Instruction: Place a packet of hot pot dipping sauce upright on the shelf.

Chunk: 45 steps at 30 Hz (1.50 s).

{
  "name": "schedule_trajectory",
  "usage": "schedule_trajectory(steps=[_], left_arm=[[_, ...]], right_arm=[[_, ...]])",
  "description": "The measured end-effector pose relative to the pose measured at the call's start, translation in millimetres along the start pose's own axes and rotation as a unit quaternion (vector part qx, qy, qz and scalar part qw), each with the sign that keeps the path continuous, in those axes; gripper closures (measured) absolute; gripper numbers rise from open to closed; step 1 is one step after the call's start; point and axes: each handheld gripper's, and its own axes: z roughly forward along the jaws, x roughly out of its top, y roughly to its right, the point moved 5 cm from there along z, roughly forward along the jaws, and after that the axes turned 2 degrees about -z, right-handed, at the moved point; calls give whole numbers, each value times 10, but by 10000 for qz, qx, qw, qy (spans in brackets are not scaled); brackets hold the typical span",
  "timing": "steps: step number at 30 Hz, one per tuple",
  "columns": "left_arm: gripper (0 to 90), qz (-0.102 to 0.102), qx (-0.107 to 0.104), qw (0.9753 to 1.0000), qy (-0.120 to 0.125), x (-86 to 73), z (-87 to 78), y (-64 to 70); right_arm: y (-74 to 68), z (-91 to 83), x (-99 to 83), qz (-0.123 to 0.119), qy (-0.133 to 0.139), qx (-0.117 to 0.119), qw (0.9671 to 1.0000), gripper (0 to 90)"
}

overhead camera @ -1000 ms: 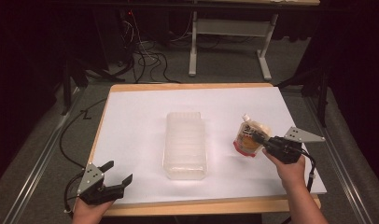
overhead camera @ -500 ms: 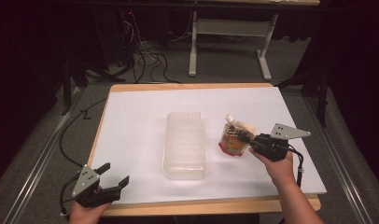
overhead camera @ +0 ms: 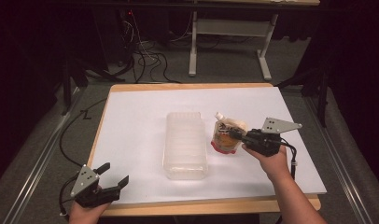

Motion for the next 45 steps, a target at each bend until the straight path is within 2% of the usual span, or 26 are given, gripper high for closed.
schedule_trajectory(steps=[13,16,25,31,45], left_arm=[[163,6,-19,10000,-16,2,22,6],[163,33,-33,10000,-25,8,27,17],[163,57,-41,10000,-31,13,30,21],[163,18,-37,10000,-8,12,22,1],[163,1,-93,10000,22,21,31,23]], right_arm=[[-83,51,13,-58,32,384,9992,900],[-109,64,2,-108,-30,435,9990,900],[-137,202,-52,-103,-259,488,9984,900],[-149,327,-60,-193,-447,529,9974,900],[-211,531,40,-301,-570,589,9962,900]])
